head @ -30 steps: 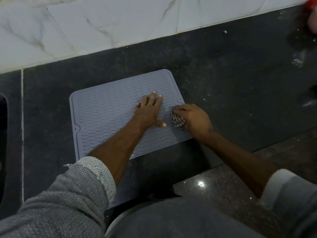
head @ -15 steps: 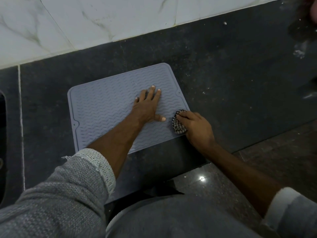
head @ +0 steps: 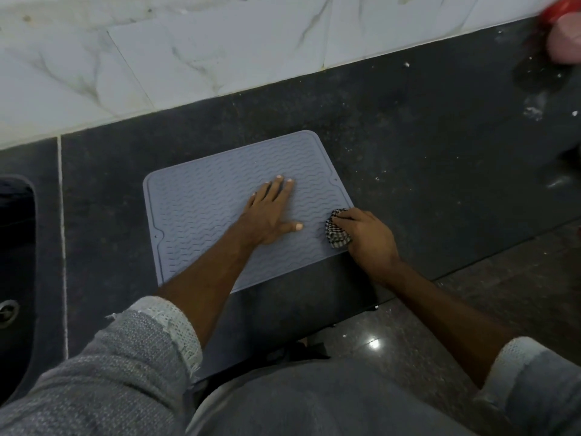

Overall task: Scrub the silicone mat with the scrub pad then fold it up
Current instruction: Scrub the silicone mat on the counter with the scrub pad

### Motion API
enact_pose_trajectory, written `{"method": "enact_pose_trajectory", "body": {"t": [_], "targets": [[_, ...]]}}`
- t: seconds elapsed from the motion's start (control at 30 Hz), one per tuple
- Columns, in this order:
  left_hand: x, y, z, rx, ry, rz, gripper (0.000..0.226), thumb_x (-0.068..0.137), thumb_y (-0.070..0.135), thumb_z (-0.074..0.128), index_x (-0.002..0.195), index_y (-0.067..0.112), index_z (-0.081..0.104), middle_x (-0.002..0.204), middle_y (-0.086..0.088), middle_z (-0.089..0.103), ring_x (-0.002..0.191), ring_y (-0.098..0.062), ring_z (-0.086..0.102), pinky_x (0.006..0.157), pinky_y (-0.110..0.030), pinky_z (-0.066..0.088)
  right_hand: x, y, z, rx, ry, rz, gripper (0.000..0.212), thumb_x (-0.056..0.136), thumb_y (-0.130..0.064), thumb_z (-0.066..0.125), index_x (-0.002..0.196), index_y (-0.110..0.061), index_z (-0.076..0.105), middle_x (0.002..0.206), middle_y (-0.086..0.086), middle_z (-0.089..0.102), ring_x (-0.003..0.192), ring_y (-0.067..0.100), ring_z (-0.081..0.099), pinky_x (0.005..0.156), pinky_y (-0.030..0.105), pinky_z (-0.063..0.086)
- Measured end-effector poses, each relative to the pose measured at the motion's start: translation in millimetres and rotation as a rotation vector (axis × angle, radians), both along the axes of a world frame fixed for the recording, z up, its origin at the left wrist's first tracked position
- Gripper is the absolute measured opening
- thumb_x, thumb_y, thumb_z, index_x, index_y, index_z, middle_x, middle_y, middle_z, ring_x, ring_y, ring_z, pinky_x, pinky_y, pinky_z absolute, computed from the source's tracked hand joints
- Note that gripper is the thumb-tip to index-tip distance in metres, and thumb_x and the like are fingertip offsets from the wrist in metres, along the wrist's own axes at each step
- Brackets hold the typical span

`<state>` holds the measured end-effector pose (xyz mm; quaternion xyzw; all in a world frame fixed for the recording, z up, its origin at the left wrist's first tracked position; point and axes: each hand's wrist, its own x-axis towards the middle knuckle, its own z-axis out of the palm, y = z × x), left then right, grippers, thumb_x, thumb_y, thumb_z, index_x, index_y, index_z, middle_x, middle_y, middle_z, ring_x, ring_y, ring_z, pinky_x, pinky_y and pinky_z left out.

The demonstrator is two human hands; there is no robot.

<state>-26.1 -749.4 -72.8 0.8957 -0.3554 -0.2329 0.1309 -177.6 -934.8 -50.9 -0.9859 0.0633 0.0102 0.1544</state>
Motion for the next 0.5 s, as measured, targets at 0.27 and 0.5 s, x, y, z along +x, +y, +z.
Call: {"method": "enact_pose_trajectory", "body": {"t": [0.27, 0.5], "targets": [[19, 123, 0, -0.121, -0.084, 0.209, 0.089, 0.090, 0.056, 0.050, 0.152, 0.018, -0.001, 0.160, -0.007, -0.004, 0.147, -0.024, -0.002, 0.118, -0.048, 0.007, 29, 33, 12, 0.212, -0.116, 0.044, 0.044, 0.072, 0.011, 0.063, 0.115, 0.001, 0.063, 0.119, 0.019, 0.062, 0.108, 0.035, 0.058, 0.098, 0.041, 0.044], [53, 221, 5, -0.009, -0.112, 0.309, 0.100, 0.084, 0.042, 0.067, 0.152, 0.008, 0.002, 0.159, -0.012, 0.007, 0.146, -0.028, 0.006, 0.119, -0.043, 0.007, 99, 113, 19, 0.272, -0.101, 0.212, 0.039, 0.081, 0.004, 0.062, 0.120, 0.000, 0.060, 0.123, 0.019, 0.060, 0.113, 0.032, 0.055, 0.103, 0.038, 0.038]]}}
